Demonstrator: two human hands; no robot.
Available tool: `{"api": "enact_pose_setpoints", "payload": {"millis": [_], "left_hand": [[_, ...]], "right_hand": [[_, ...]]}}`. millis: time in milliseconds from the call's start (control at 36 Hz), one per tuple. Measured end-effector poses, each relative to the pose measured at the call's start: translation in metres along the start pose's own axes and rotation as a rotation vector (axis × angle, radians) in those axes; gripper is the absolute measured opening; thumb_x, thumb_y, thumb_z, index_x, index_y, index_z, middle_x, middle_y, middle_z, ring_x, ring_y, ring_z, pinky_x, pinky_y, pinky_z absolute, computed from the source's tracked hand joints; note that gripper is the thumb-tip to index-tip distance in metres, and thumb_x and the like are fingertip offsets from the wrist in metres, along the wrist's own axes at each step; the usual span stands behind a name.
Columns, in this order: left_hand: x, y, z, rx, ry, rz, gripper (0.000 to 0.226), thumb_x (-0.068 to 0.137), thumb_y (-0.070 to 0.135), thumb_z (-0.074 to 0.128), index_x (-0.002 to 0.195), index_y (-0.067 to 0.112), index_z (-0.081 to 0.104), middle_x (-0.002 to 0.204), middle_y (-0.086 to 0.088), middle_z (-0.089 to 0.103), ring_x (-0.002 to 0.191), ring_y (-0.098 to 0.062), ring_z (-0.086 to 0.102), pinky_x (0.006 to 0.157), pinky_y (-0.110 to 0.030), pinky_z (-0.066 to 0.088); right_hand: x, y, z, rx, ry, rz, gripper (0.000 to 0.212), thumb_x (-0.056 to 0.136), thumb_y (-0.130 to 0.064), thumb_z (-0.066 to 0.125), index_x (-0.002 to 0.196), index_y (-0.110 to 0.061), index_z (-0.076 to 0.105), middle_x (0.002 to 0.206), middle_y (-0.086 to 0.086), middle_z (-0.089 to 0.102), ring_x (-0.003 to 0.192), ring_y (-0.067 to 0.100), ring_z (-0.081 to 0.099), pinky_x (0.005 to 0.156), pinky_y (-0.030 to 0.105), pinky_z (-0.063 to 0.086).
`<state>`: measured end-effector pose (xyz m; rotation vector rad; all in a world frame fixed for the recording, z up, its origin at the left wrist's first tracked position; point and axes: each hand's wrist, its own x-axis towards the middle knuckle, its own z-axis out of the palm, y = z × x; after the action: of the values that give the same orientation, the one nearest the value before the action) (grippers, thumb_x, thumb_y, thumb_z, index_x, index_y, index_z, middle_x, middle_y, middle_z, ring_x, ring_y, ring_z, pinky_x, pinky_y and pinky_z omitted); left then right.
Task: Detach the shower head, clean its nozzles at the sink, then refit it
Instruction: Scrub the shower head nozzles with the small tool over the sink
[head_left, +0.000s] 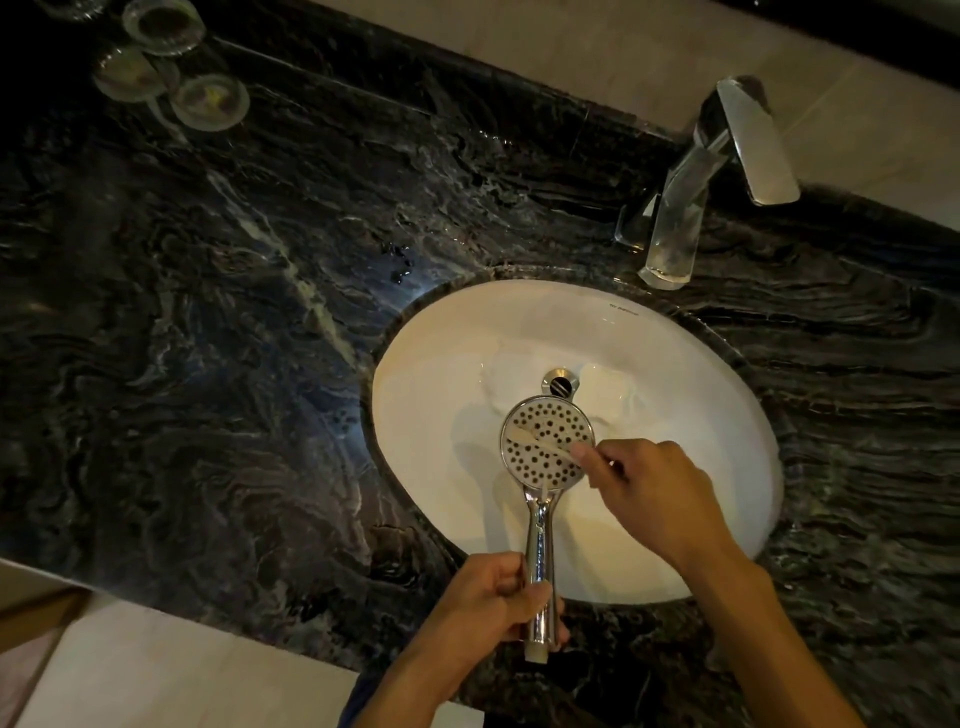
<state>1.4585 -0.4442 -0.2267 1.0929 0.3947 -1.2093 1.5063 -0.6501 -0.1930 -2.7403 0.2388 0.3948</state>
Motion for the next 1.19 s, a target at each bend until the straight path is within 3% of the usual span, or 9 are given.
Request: {"api": "enact_pose_setpoints", "payload": {"millis": [167, 306, 389, 472, 611, 695, 806, 972, 1195], "left_hand": [[-0.001, 0.002, 0.001, -0.006, -0.019, -0.009, 0.008, 0.096, 0.005, 0.06, 0.098, 0.0, 0.065, 0.081, -0.014, 0.074, 0.072, -0.027, 0.072, 0.069, -0.034, 0.058], [-0.001, 0.003, 0.001, -0.025, -0.012, -0.015, 0.013, 0.095, 0.005, 0.06, 0.103, -0.005, 0.064, 0.081, -0.013, 0.074, 0.072, -0.026, 0.073, 0.067, -0.032, 0.058], [0.0, 0.001, 0.0, -0.009, -0.009, -0.013, 0.013, 0.095, 0.009, 0.062, 0.102, -0.001, 0.066, 0.083, -0.016, 0.075, 0.075, -0.027, 0.074, 0.068, -0.031, 0.058], [0.001, 0.0, -0.001, -0.021, -0.023, -0.018, 0.015, 0.094, 0.013, 0.064, 0.102, 0.0, 0.067, 0.085, -0.018, 0.074, 0.077, -0.029, 0.074, 0.068, -0.031, 0.058], [0.002, -0.001, -0.001, -0.03, -0.026, -0.031, 0.017, 0.092, 0.014, 0.067, 0.101, 0.0, 0.068, 0.086, -0.017, 0.074, 0.078, -0.031, 0.073, 0.071, -0.034, 0.058], [0.002, 0.001, -0.001, -0.02, -0.012, -0.036, 0.017, 0.093, 0.011, 0.066, 0.102, -0.003, 0.067, 0.085, -0.017, 0.074, 0.078, -0.031, 0.073, 0.07, -0.034, 0.058], [0.001, 0.003, 0.0, -0.025, -0.007, -0.039, 0.015, 0.095, 0.009, 0.062, 0.102, -0.004, 0.065, 0.082, -0.017, 0.073, 0.076, -0.029, 0.073, 0.068, -0.032, 0.058], [-0.001, 0.005, 0.001, -0.025, -0.018, -0.025, 0.01, 0.095, 0.006, 0.061, 0.098, -0.002, 0.065, 0.084, -0.015, 0.073, 0.075, -0.029, 0.072, 0.068, -0.034, 0.058], [-0.002, 0.007, 0.002, -0.033, -0.006, -0.021, 0.013, 0.096, 0.005, 0.06, 0.101, -0.006, 0.063, 0.081, -0.016, 0.071, 0.074, -0.029, 0.072, 0.068, -0.034, 0.059]], "right_hand": [[0.011, 0.01, -0.018, -0.046, 0.187, 0.093, 0.063, 0.091, -0.069, 0.029, 0.064, -0.022, 0.061, 0.051, -0.01, 0.054, 0.05, 0.004, 0.048, 0.047, 0.021, 0.027], [0.005, -0.003, -0.007, -0.068, 0.005, -0.031, 0.049, 0.093, -0.069, 0.031, 0.067, -0.033, 0.052, 0.055, -0.017, 0.051, 0.053, 0.003, 0.05, 0.047, 0.02, 0.029], [0.002, -0.007, -0.002, -0.058, -0.07, -0.05, 0.068, 0.083, -0.078, 0.017, 0.074, -0.028, 0.062, 0.067, -0.012, 0.062, 0.063, 0.012, 0.058, 0.05, 0.025, 0.039], [0.005, -0.001, -0.008, -0.03, -0.022, -0.006, 0.063, 0.084, -0.078, 0.02, 0.07, -0.03, 0.06, 0.067, -0.011, 0.064, 0.066, 0.015, 0.06, 0.053, 0.028, 0.043], [0.014, 0.001, -0.019, -0.053, 0.139, 0.051, 0.06, 0.092, -0.07, 0.029, 0.063, -0.027, 0.058, 0.054, -0.011, 0.056, 0.052, 0.008, 0.052, 0.047, 0.022, 0.028], [0.008, -0.005, -0.013, -0.076, 0.058, -0.014, 0.053, 0.094, -0.068, 0.029, 0.062, -0.031, 0.05, 0.053, -0.014, 0.049, 0.052, 0.01, 0.049, 0.046, 0.022, 0.027], [0.0, -0.008, -0.004, -0.143, -0.038, -0.045, 0.057, 0.092, -0.071, 0.028, 0.076, -0.029, 0.062, 0.06, -0.012, 0.052, 0.057, 0.013, 0.052, 0.046, 0.023, 0.03], [0.013, 0.005, -0.022, -0.104, 0.178, 0.084, 0.062, 0.091, -0.07, 0.028, 0.065, -0.025, 0.061, 0.056, -0.007, 0.06, 0.052, 0.015, 0.054, 0.047, 0.024, 0.032], [-0.007, 0.003, 0.0, 0.011, -0.119, -0.042, 0.059, 0.087, -0.074, 0.028, 0.076, -0.032, 0.067, 0.061, -0.013, 0.063, 0.056, 0.004, 0.059, 0.053, 0.027, 0.05]]}}
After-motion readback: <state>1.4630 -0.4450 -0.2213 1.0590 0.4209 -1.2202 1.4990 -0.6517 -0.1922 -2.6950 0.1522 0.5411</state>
